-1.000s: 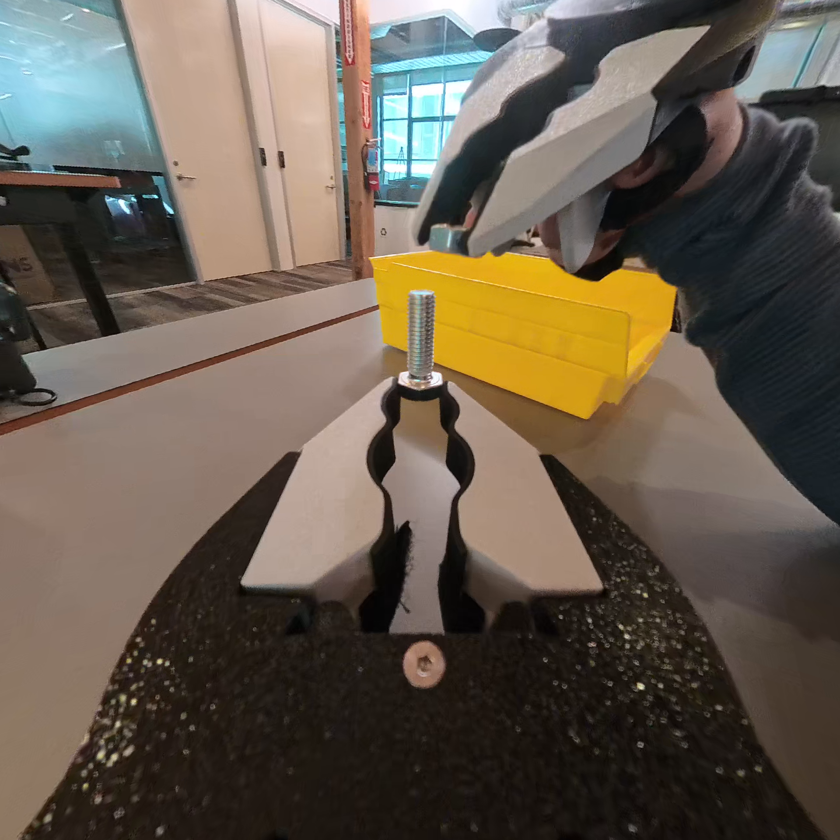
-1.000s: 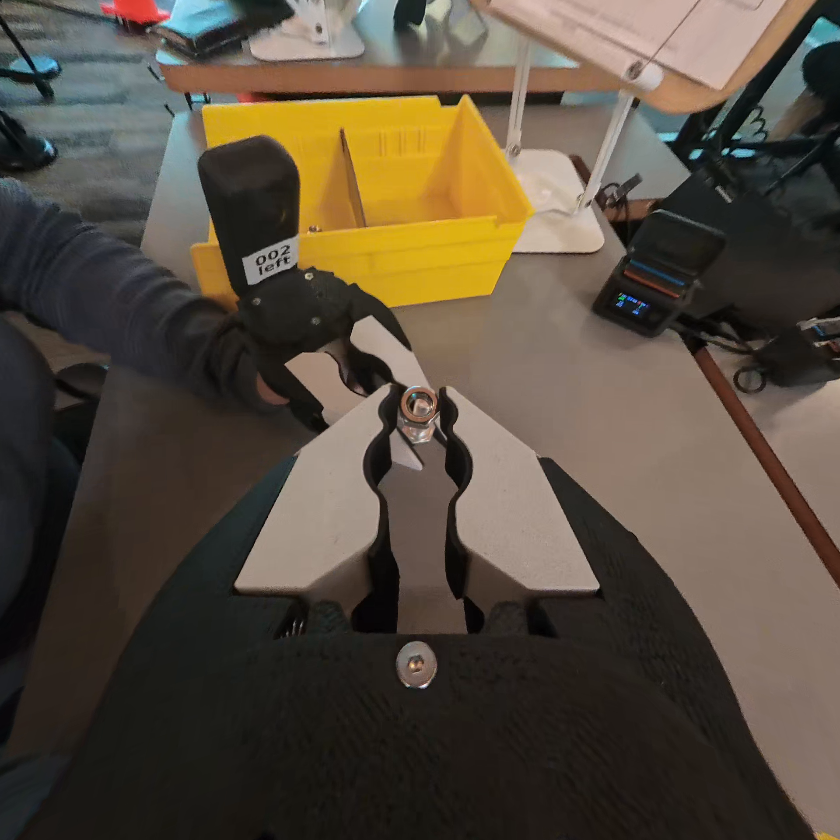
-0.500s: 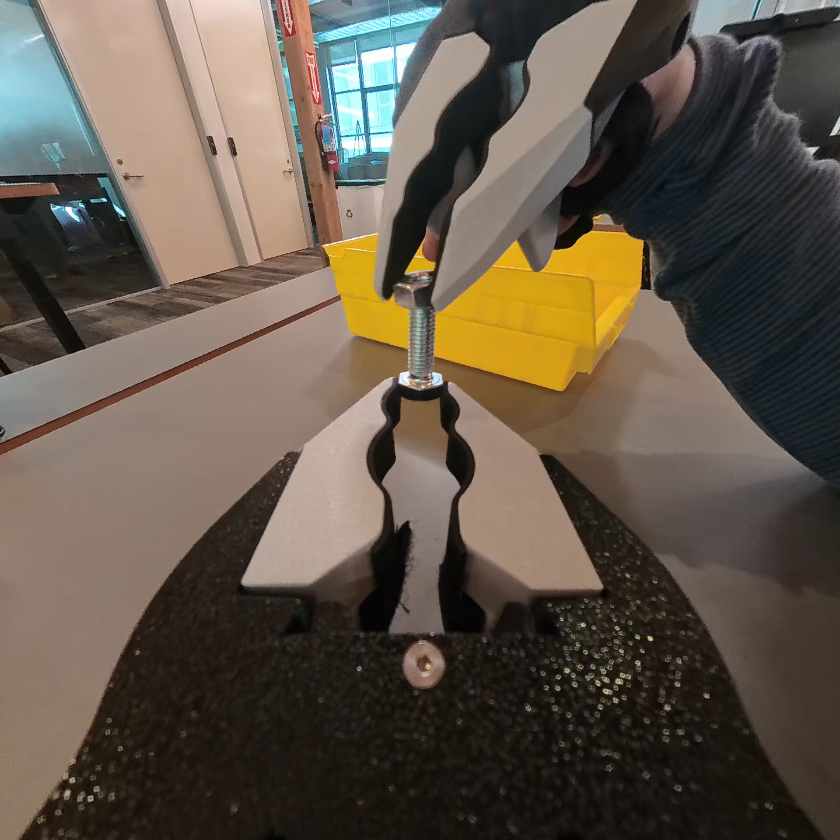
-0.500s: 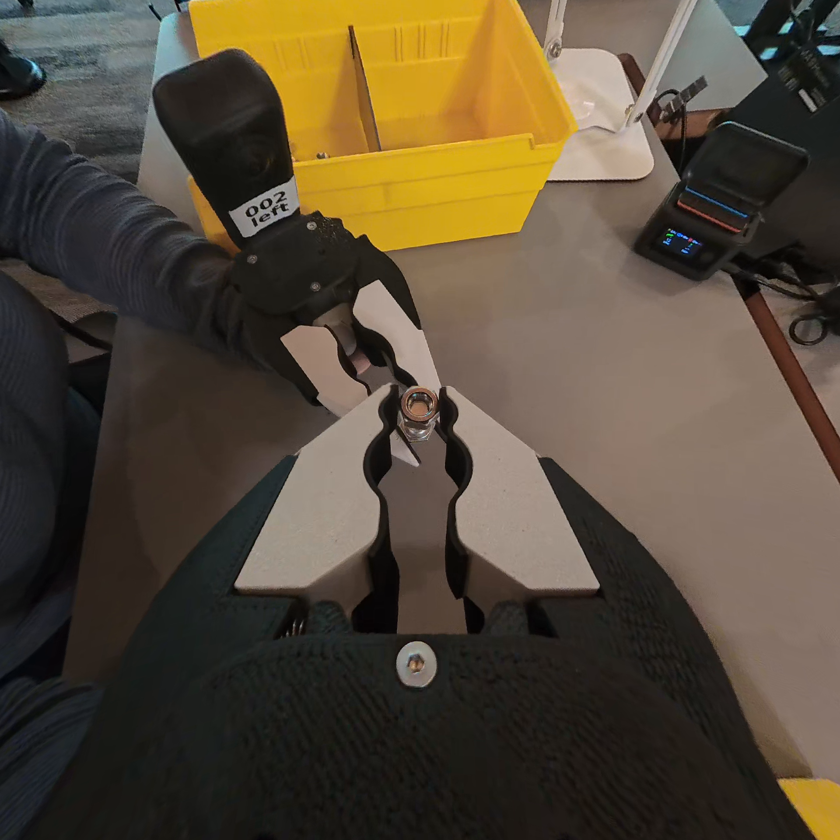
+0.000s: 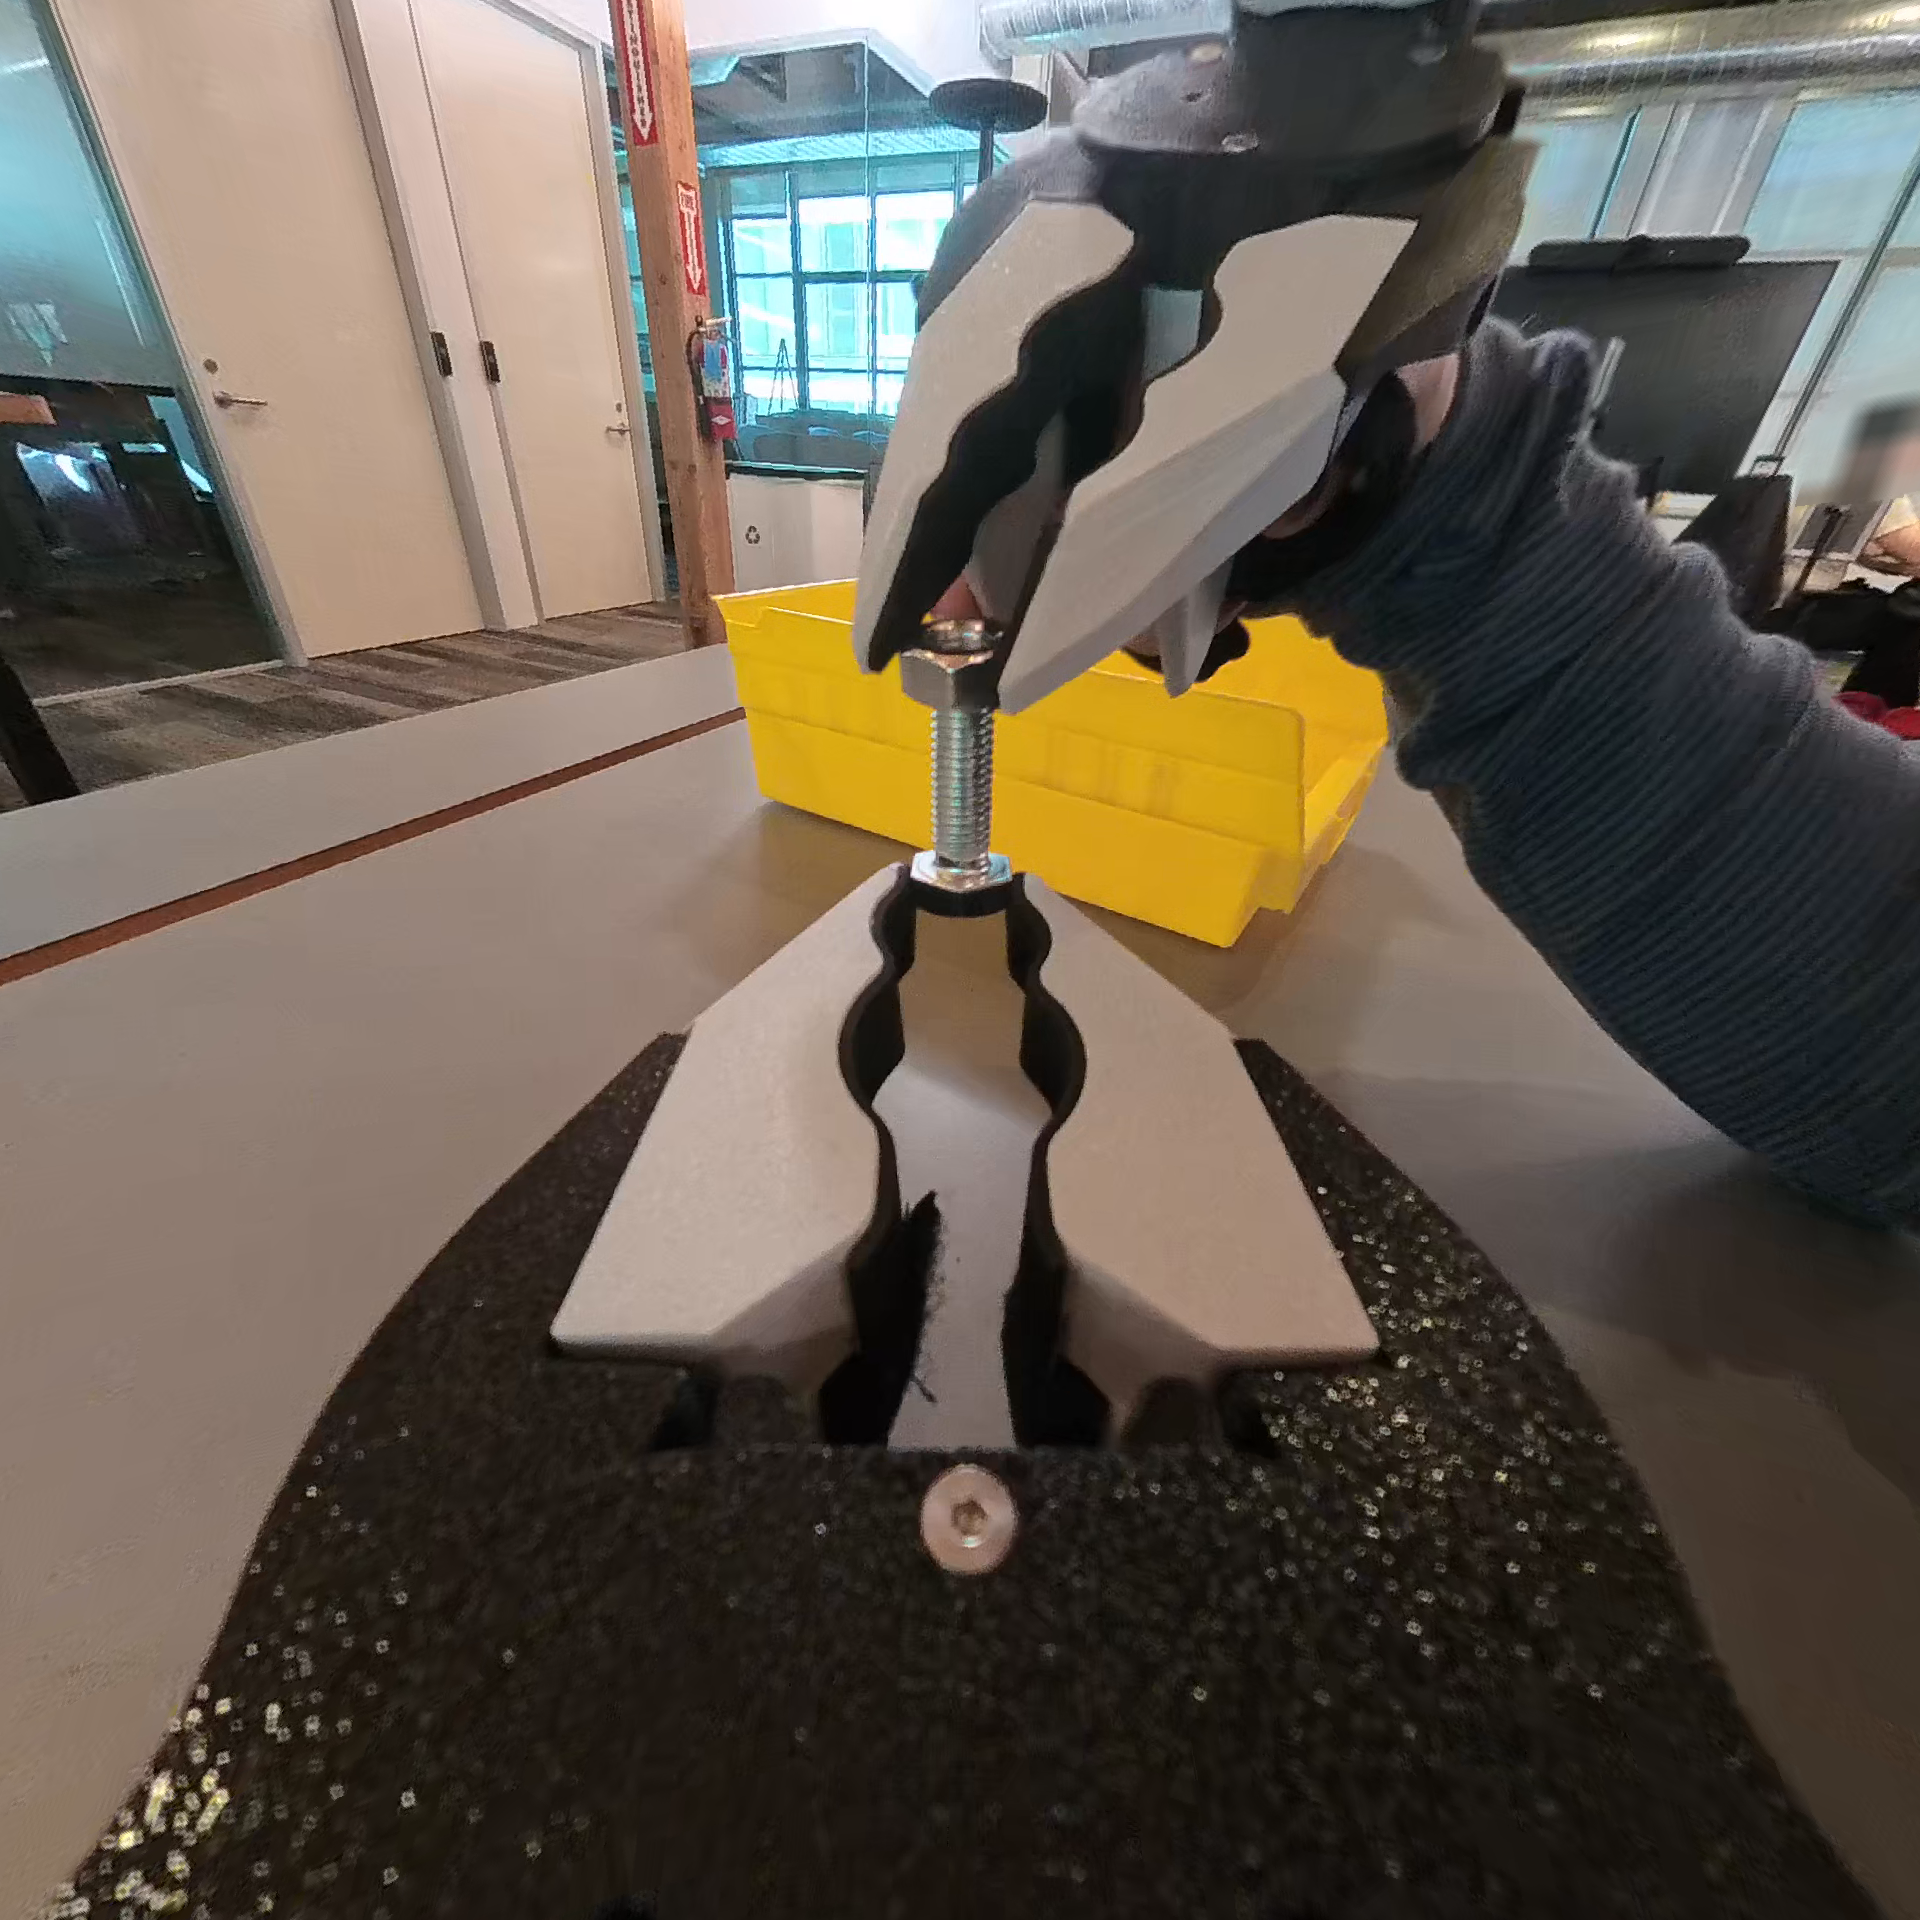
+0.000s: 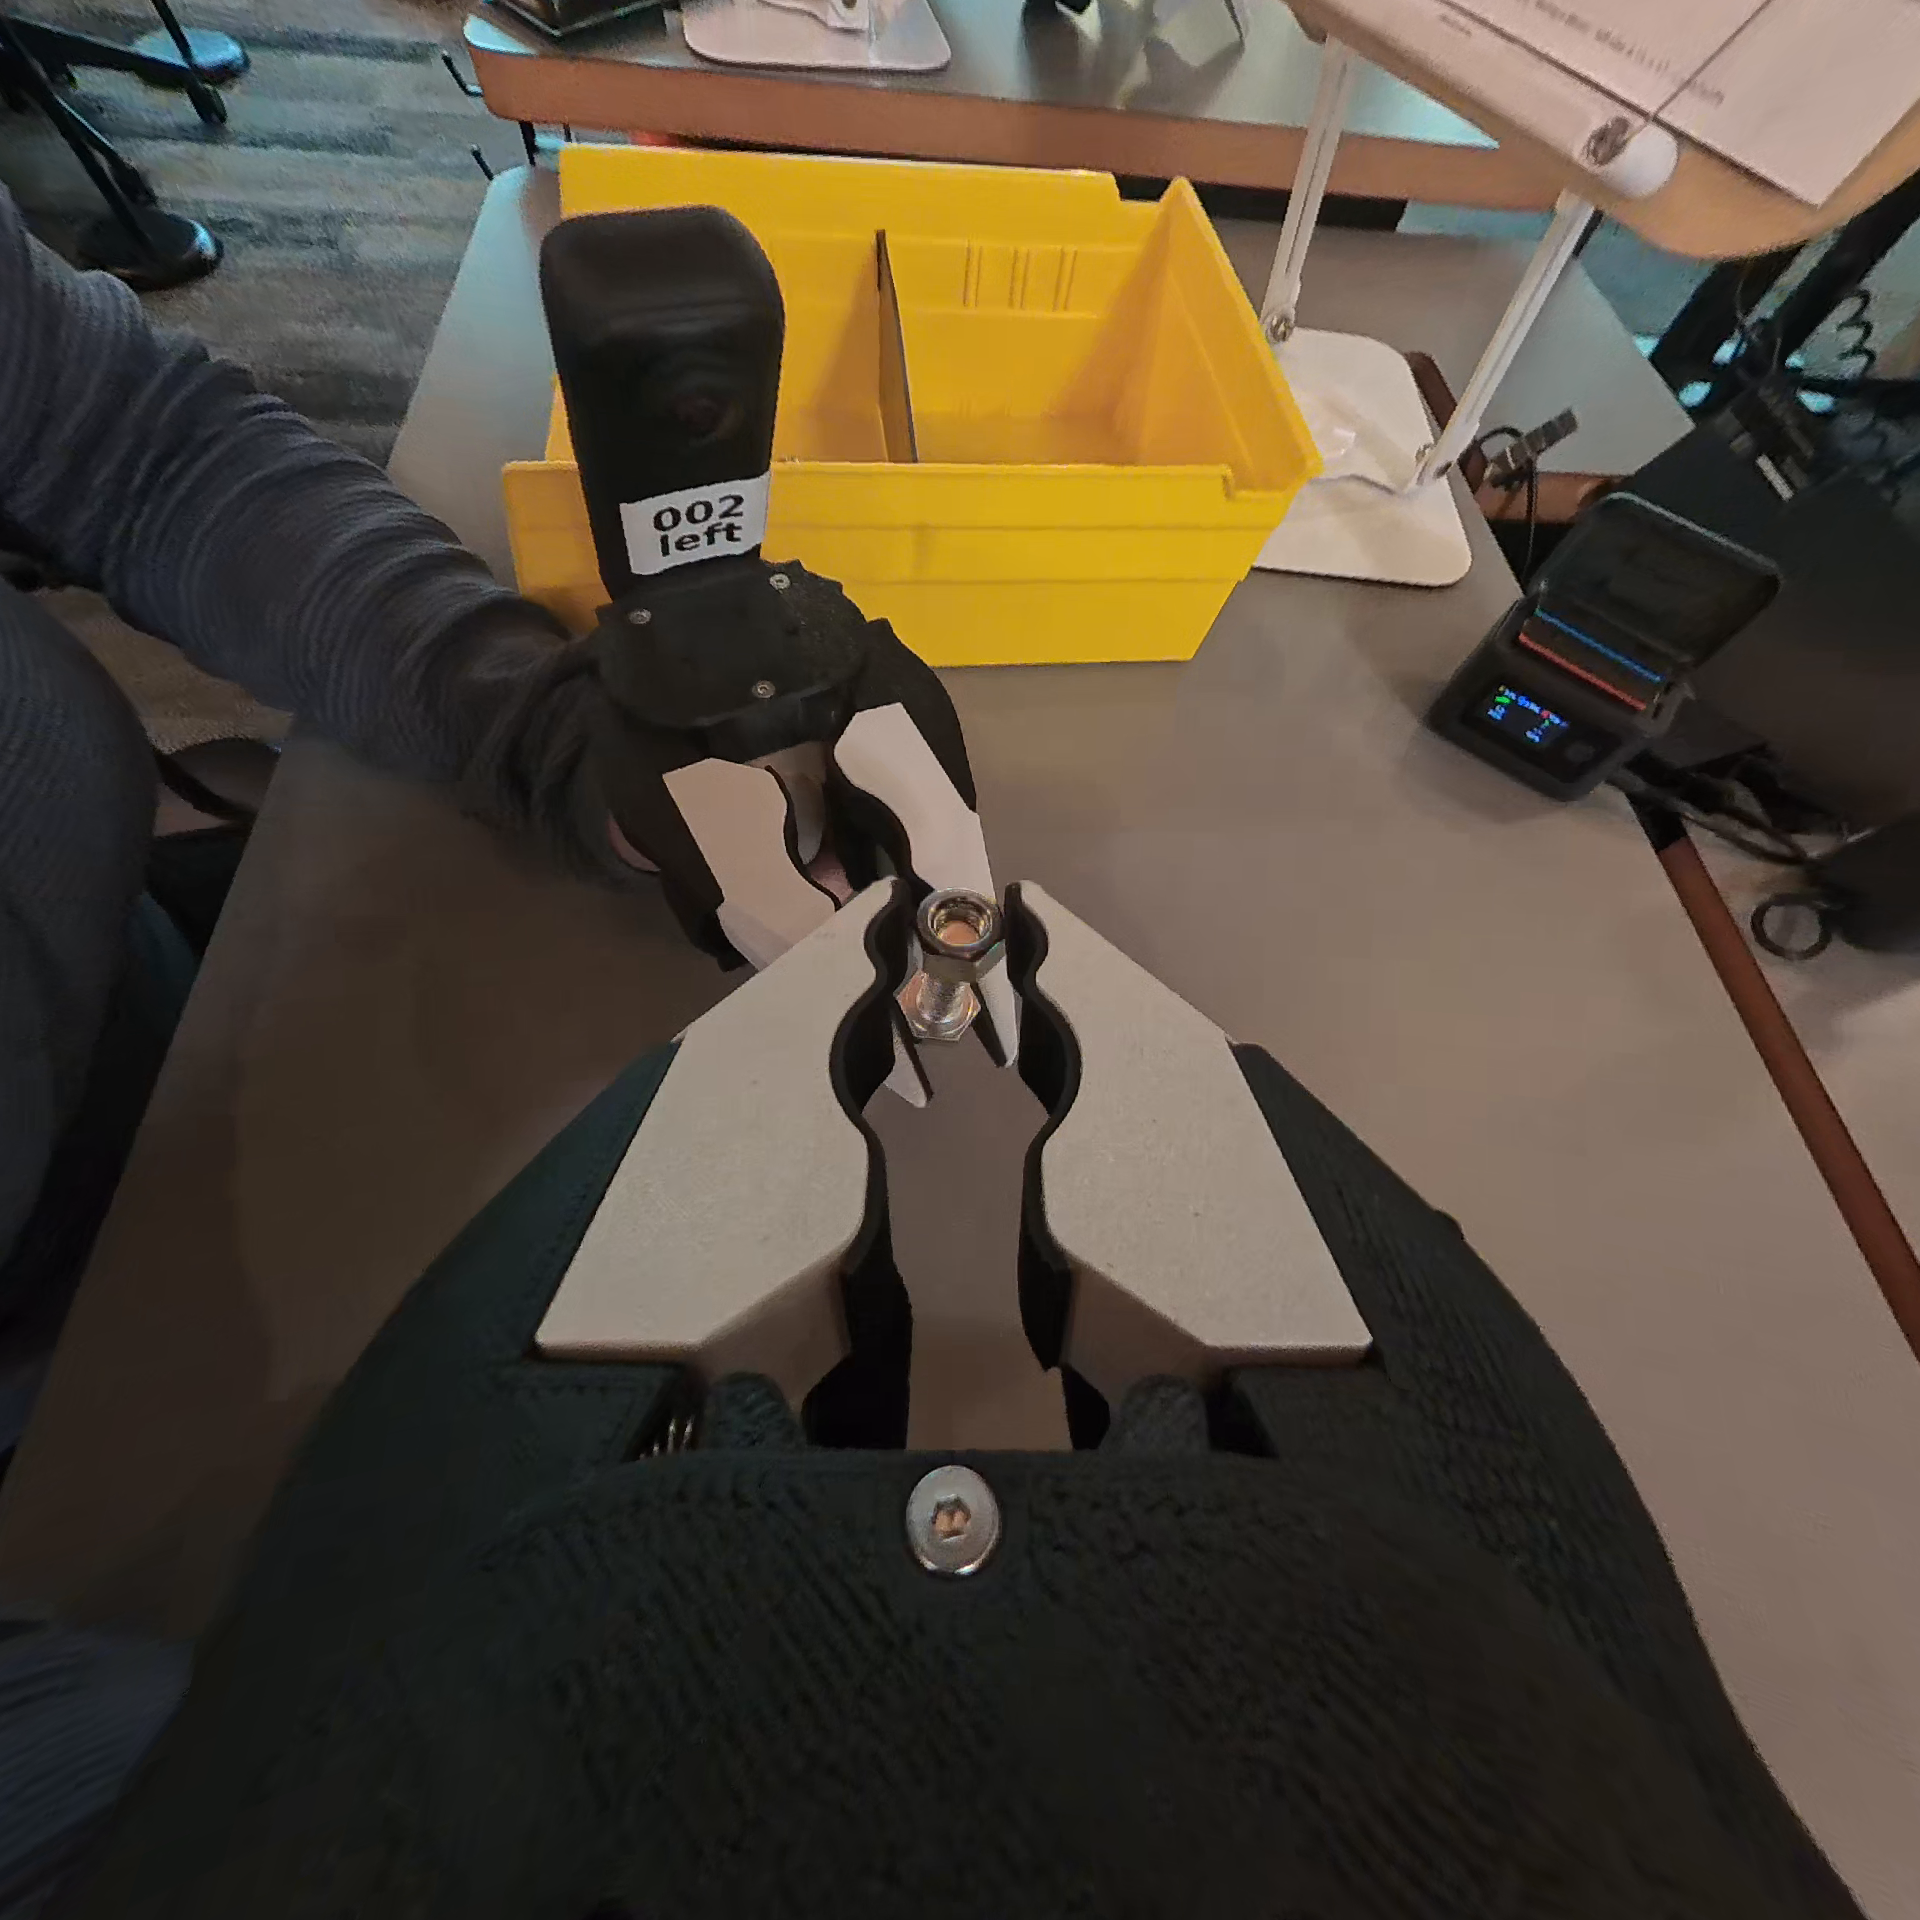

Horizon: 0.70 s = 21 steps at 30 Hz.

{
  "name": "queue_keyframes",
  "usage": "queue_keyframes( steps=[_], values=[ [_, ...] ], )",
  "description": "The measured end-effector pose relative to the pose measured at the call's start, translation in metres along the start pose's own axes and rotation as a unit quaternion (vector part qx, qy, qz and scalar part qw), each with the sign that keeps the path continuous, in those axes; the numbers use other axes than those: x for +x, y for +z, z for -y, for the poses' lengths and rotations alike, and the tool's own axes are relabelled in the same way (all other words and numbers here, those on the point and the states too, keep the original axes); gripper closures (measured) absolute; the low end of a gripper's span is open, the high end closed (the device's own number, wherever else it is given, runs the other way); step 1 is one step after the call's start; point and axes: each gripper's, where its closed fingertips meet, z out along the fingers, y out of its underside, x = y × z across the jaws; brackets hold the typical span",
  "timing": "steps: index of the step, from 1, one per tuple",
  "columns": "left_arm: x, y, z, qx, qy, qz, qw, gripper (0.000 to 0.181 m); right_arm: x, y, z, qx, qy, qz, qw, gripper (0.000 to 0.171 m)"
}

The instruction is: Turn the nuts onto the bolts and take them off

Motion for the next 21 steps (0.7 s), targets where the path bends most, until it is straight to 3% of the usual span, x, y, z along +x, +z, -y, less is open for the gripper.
queue_keyframes(
  steps=[10, 21],
  values=[
    [0.0016, -0.0025, 0.0065, 0.025, -0.012, -0.010, 1.000, 0.166, -0.0019, -0.0019, 0.0090, 0.111, 0.023, 0.067, 0.991, 0.154],
    [-0.0012, -0.0011, 0.0025, 0.010, 0.002, 0.005, 1.000, 0.166, 0.0002, -0.0015, 0.0054, 0.110, 0.019, 0.065, 0.992, 0.153]
  ],
)
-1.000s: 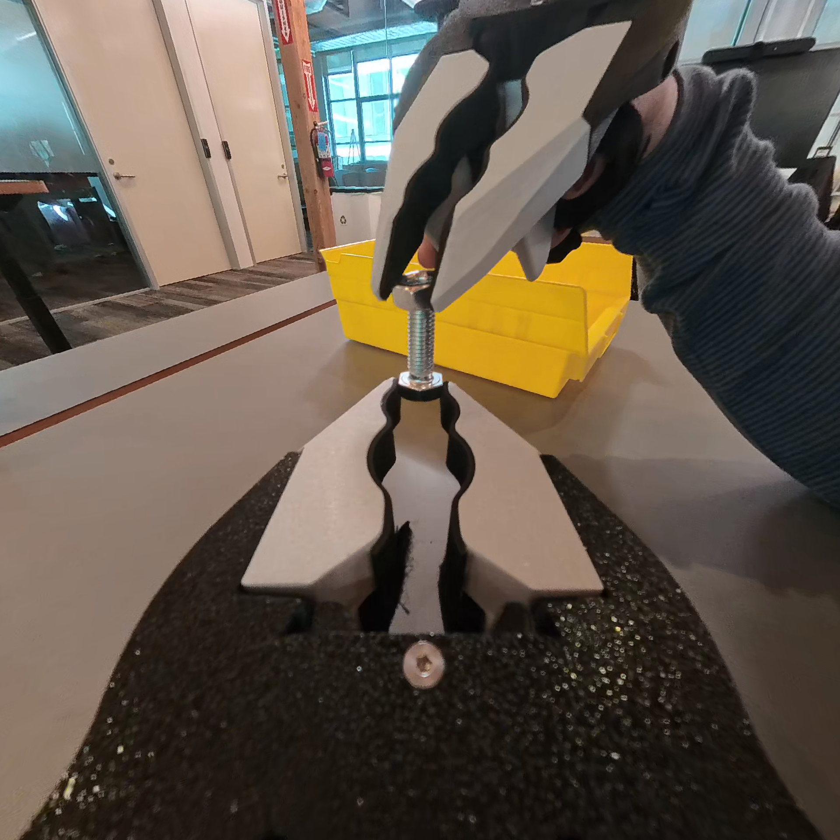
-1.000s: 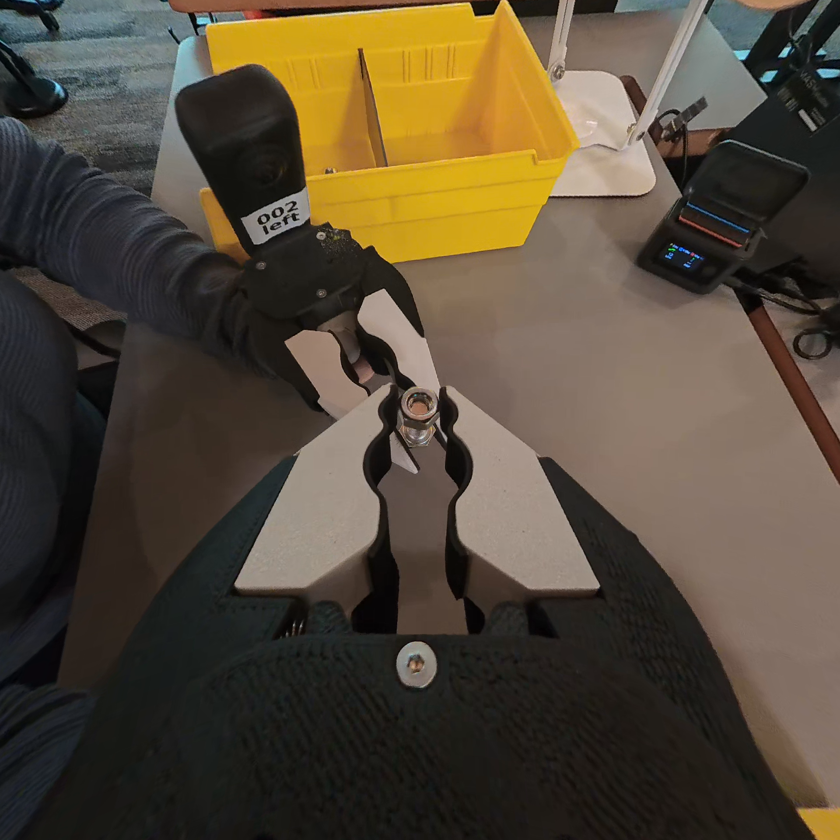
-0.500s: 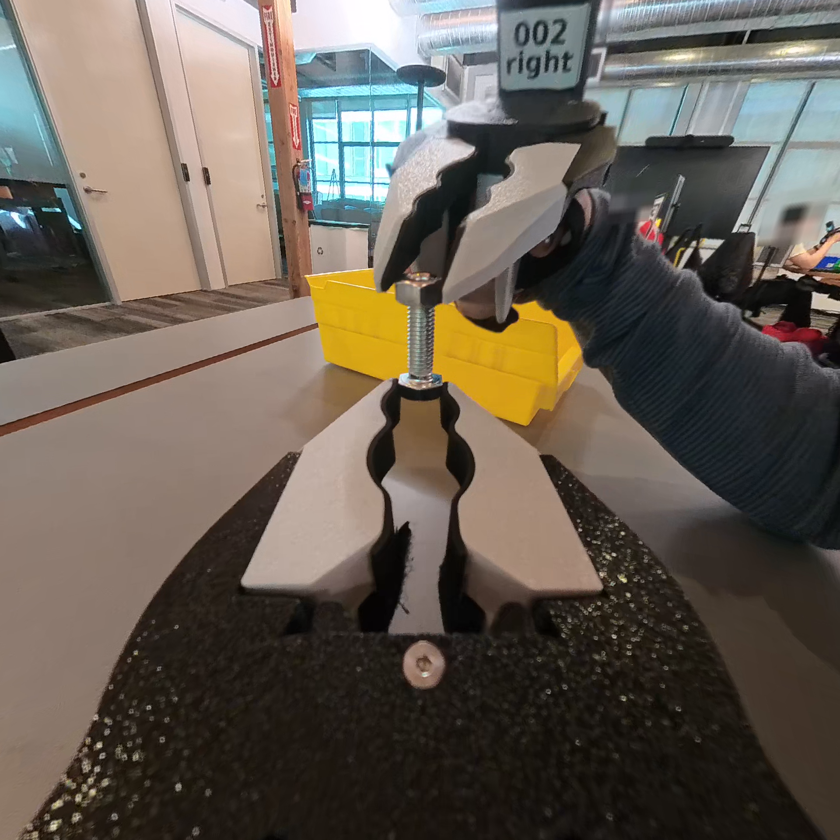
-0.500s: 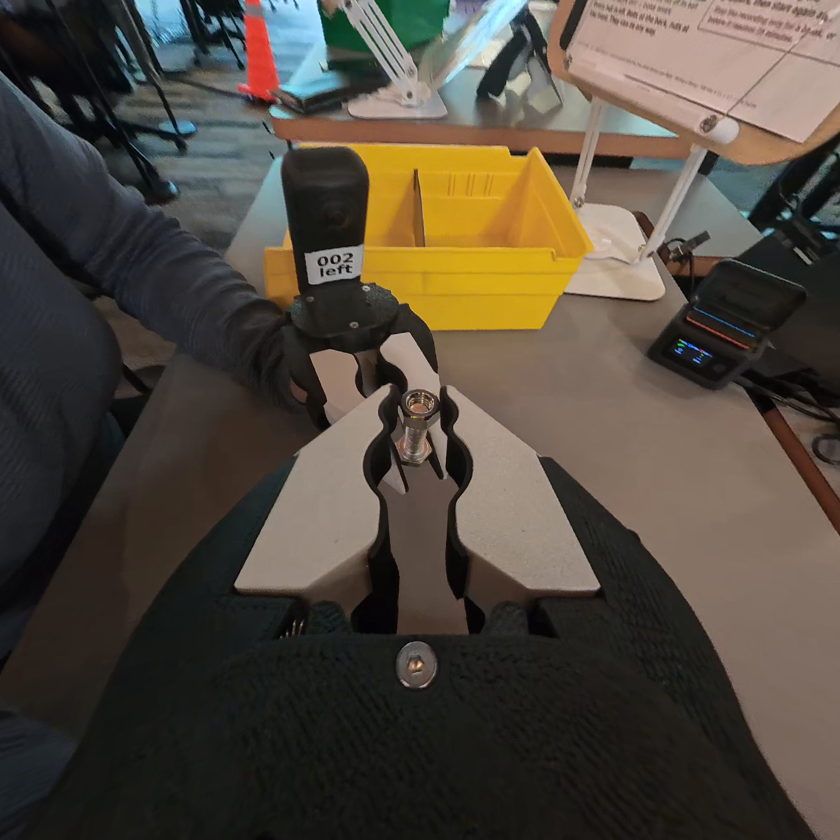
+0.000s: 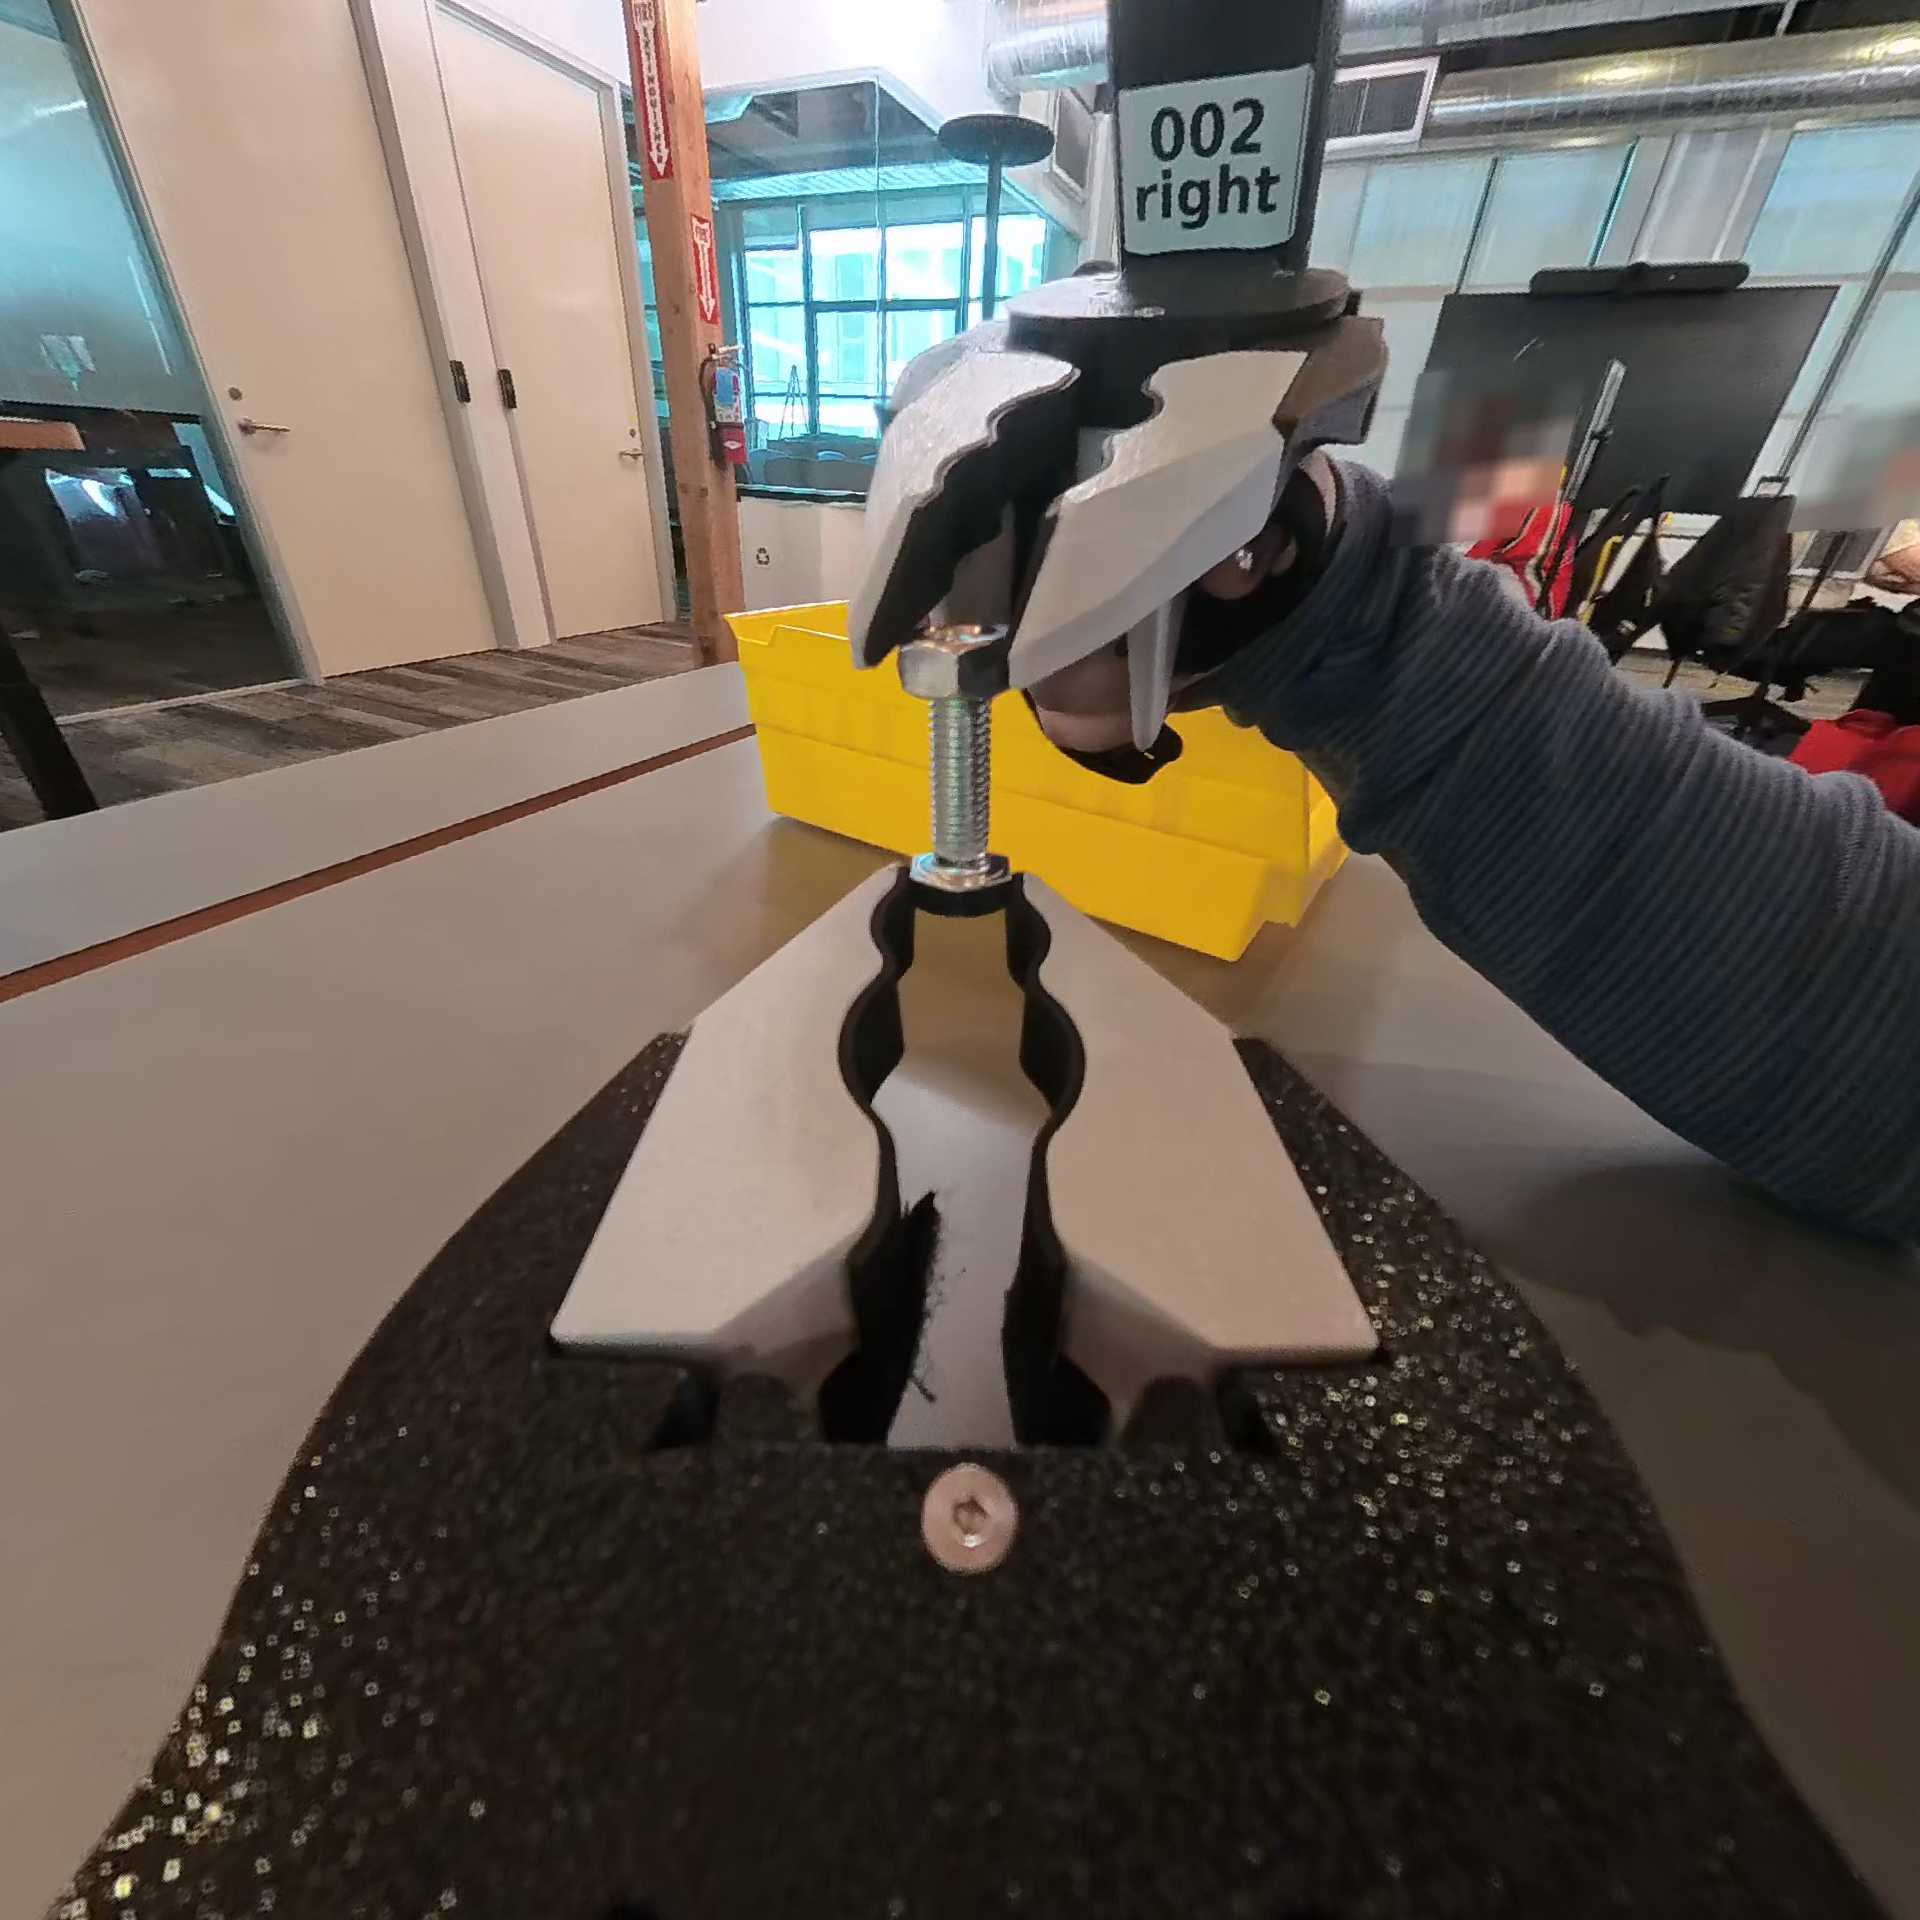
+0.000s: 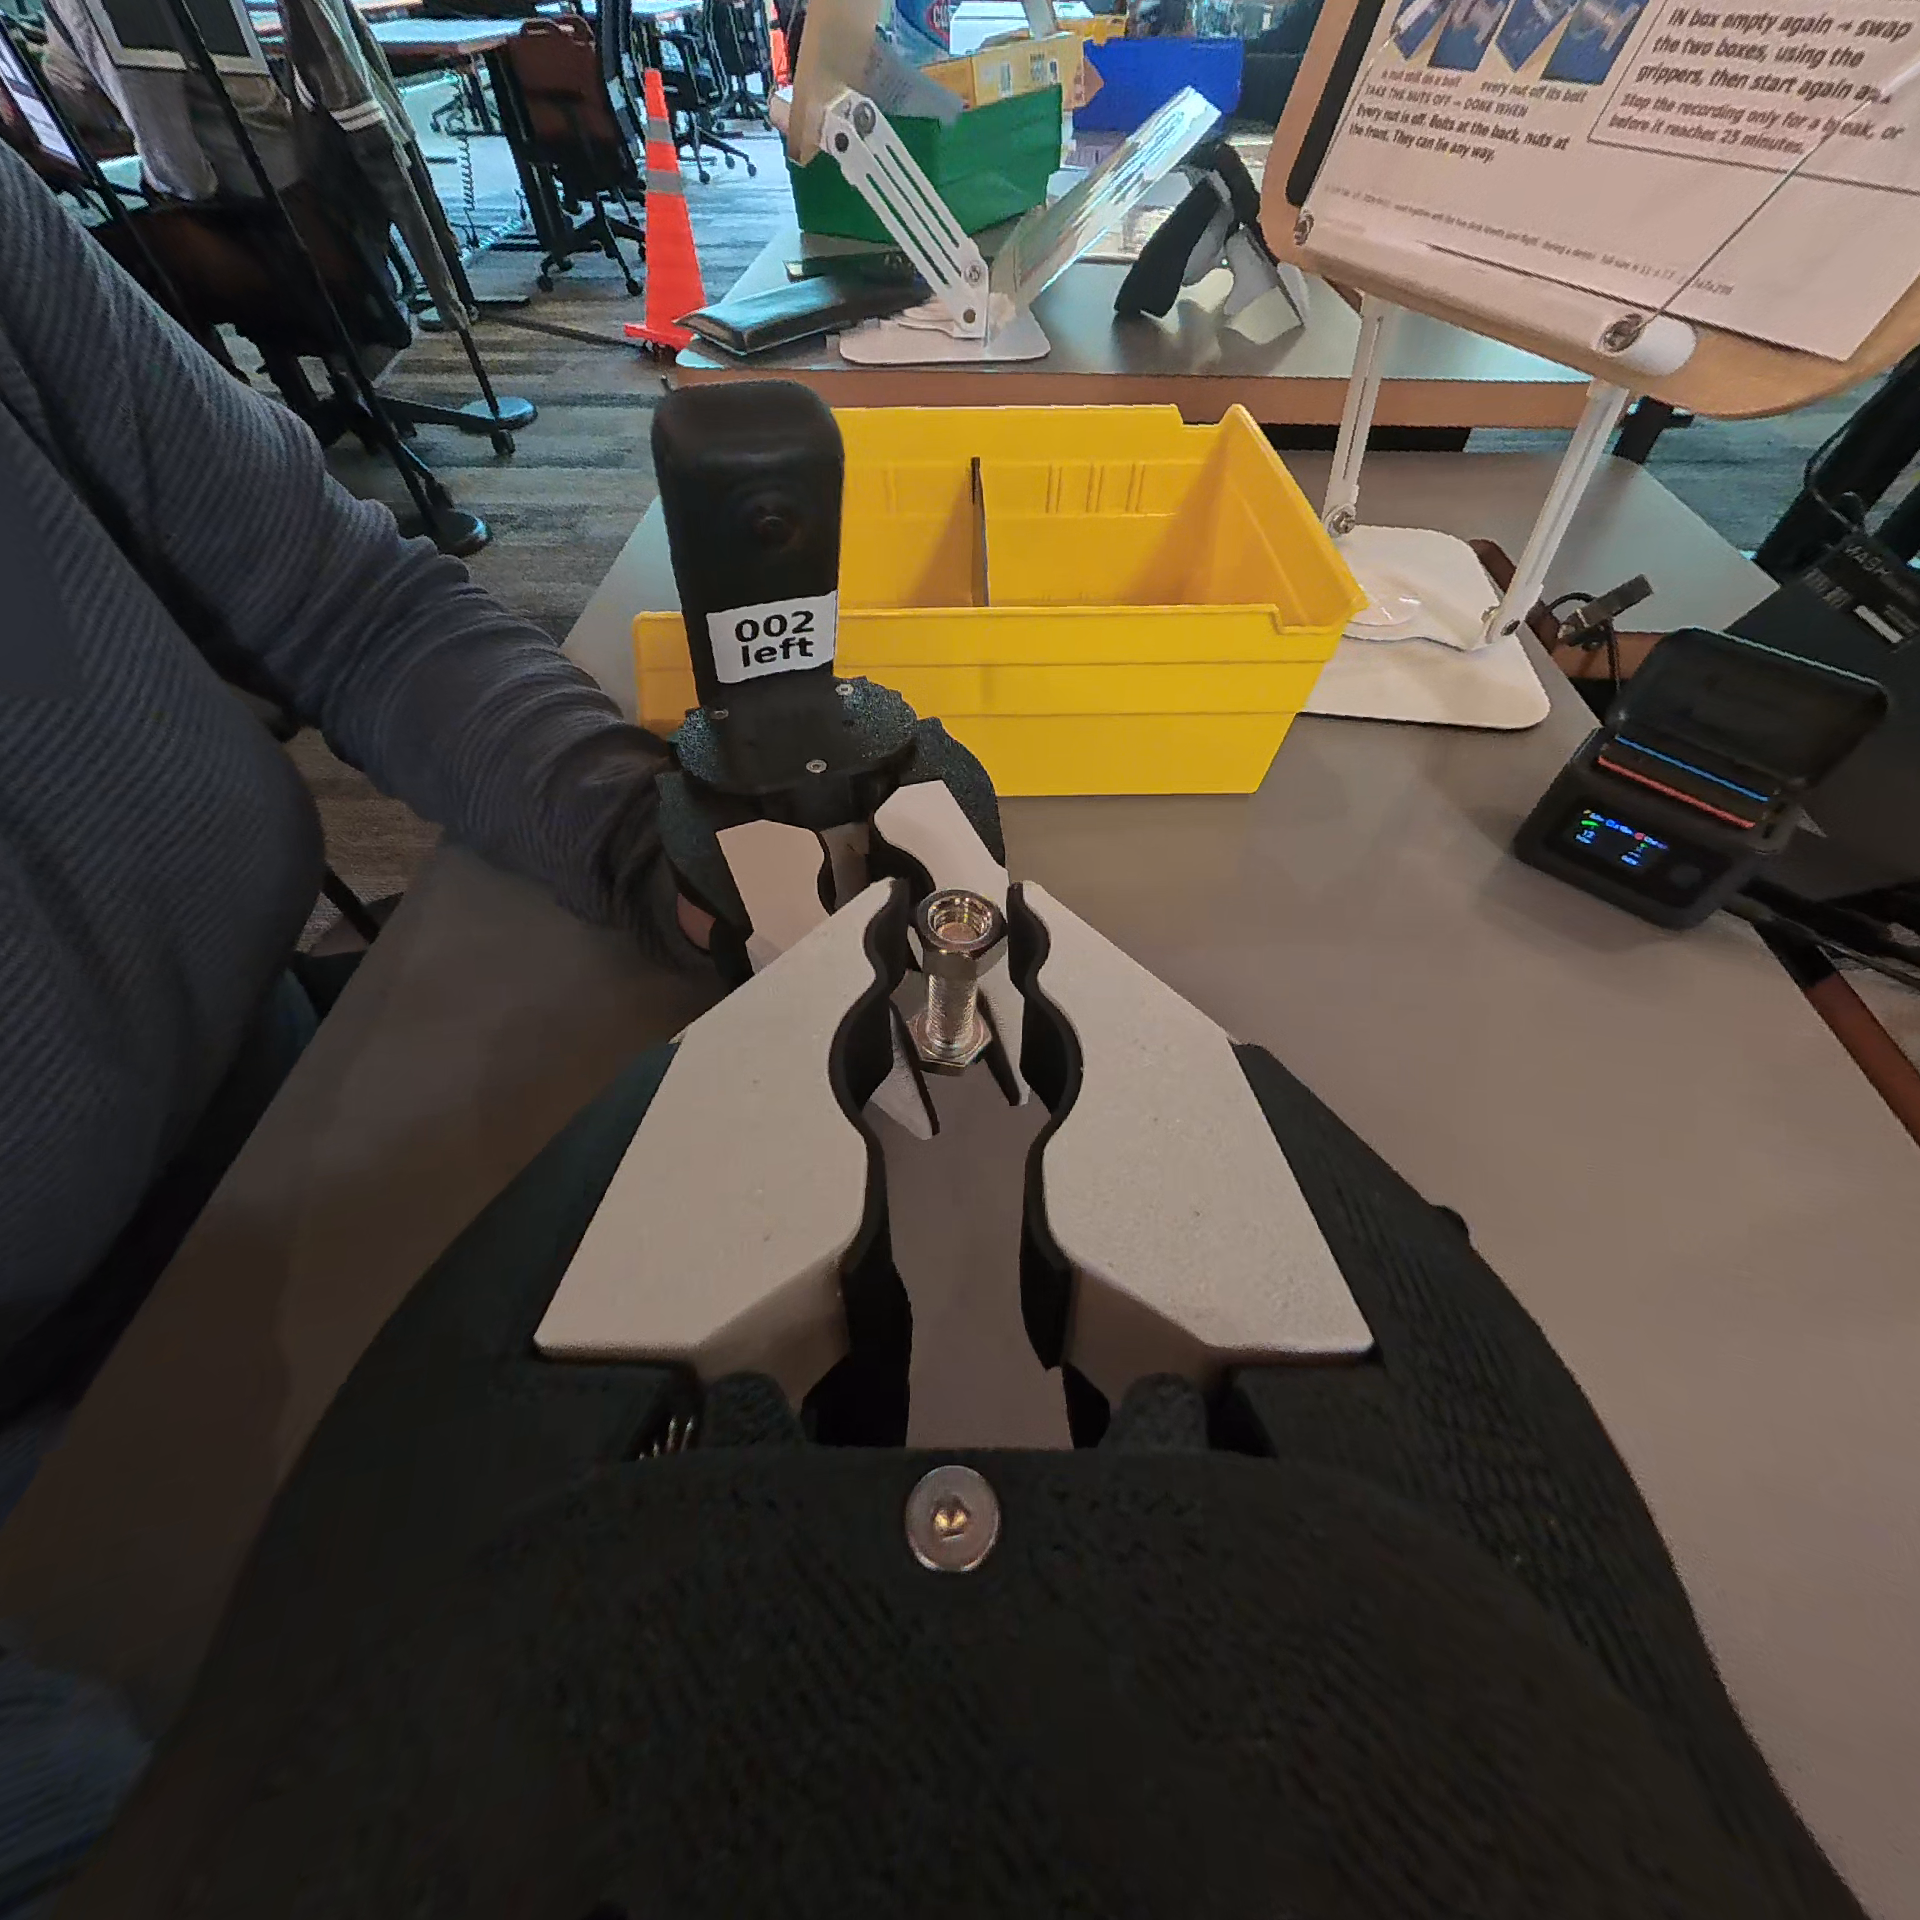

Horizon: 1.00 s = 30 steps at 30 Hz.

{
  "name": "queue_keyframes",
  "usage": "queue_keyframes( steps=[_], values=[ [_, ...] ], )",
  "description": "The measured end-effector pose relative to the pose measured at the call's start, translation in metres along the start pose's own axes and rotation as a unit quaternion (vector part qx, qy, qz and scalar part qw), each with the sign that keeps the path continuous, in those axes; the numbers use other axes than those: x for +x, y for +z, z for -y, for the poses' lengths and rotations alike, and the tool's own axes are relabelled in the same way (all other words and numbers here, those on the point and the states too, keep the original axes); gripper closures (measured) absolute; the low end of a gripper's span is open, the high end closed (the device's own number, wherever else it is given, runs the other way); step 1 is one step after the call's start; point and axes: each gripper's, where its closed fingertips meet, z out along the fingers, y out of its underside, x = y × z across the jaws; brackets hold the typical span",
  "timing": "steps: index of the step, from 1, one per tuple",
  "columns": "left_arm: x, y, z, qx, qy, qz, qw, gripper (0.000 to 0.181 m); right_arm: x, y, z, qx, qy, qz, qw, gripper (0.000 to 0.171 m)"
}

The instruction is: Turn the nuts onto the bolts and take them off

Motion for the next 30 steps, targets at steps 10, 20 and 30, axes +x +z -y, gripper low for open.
queue_keyframes(
  steps=[10, 20, 30],
  values=[
    [0.001, 0.001, -0.001, -0.005, 0.008, 0.000, 1.000, 0.166, 0.000, -0.002, 0.000, 0.004, 0.008, 0.001, 1.000, 0.144],
    [-0.008, -0.001, -0.001, -0.004, 0.005, 0.026, 1.000, 0.166, 0.026, -0.016, 0.036, 0.131, 0.030, -0.119, 0.984, 0.103],
    [-0.011, -0.001, -0.001, -0.005, 0.000, 0.034, 0.999, 0.166, -0.004, 0.002, 0.006, 0.203, 0.014, -0.221, 0.954, 0.085]
  ],
)
